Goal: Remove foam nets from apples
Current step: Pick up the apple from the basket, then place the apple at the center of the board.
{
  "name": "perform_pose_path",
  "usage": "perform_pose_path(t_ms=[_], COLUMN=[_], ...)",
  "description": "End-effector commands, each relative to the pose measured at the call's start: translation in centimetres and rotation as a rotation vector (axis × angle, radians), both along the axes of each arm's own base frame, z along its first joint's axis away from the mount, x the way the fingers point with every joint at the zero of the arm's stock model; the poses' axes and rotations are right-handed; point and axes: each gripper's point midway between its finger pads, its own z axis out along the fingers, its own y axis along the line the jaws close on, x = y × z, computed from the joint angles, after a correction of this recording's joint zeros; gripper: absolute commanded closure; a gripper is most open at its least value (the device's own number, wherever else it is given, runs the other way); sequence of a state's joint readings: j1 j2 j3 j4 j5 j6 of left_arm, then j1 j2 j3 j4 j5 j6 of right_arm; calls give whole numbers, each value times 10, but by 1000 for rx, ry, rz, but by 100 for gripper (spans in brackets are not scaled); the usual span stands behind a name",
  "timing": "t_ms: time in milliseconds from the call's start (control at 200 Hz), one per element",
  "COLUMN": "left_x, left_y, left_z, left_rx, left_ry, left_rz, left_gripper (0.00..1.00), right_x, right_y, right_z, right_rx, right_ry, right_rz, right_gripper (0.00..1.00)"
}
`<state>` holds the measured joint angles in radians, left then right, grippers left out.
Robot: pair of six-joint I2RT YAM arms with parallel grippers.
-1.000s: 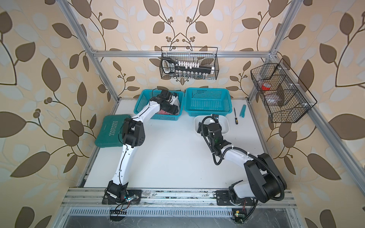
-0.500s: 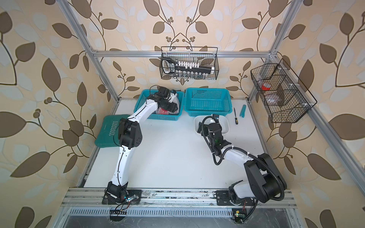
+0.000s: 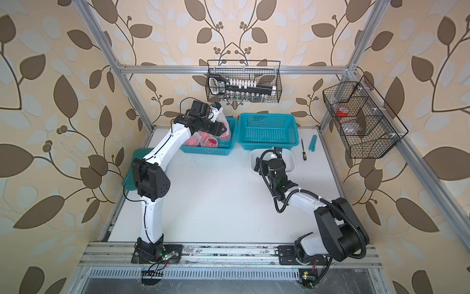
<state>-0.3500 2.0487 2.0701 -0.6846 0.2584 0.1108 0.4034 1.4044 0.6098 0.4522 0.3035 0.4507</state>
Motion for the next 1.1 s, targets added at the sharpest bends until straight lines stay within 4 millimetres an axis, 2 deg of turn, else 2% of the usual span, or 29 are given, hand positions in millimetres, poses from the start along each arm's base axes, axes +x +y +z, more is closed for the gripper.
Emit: perform_pose_path(t_ms=[0,140,255,330,450,535,625,710,775,860,915,990,1015,1040,1095], left_x=[-52,-115,-162,-184,-201,-206,-206,-203,-203,-203,-204,-205,-205,-206,-209], left_y=[-9,-24,-41,-53,-72,-88,-102,-108,-110,-108,-108,-109,-109,-109,-108], left_z=[33,-6,-56,-89,-131,-149,-165,-171,-168,-170,-175,-176,-172,-167,-155], left_rx=[-78,-72,-17,18,45,65,59,69,57,56,76,95,95,92,69], left_ry=[-17,-13,1,-6,-4,-33,-59,-51,-86,-112,-107,-90,-87,-87,-101], left_rz=[-14,-26,-86,-127,-190,-242,-282,-290,-294,-298,-313,-327,-329,-330,-334], left_gripper=[56,55,56,56,58,59,59,62,58,42,27,18,16,8,6], right_x=[2,0,-2,-4,-7,-10,-16,-25,-31,-31,-28,-25,-25,-26,-31], right_y=[-1,-3,-4,-5,-3,-2,-6,-9,-10,-13,-11,-2,0,1,6], right_z=[-6,-2,1,3,9,13,5,-5,-11,-13,-10,-1,3,6,14], right_rx=[11,17,29,31,53,66,57,45,35,25,25,16,22,27,41], right_ry=[15,4,-9,-13,-34,-43,-11,11,4,-16,-19,-31,-36,-40,-64], right_rz=[-11,-18,-19,-21,-5,0,-11,-5,7,-3,6,58,68,79,118], right_gripper=[0,0,0,1,1,0,0,0,0,1,0,0,0,1,0])
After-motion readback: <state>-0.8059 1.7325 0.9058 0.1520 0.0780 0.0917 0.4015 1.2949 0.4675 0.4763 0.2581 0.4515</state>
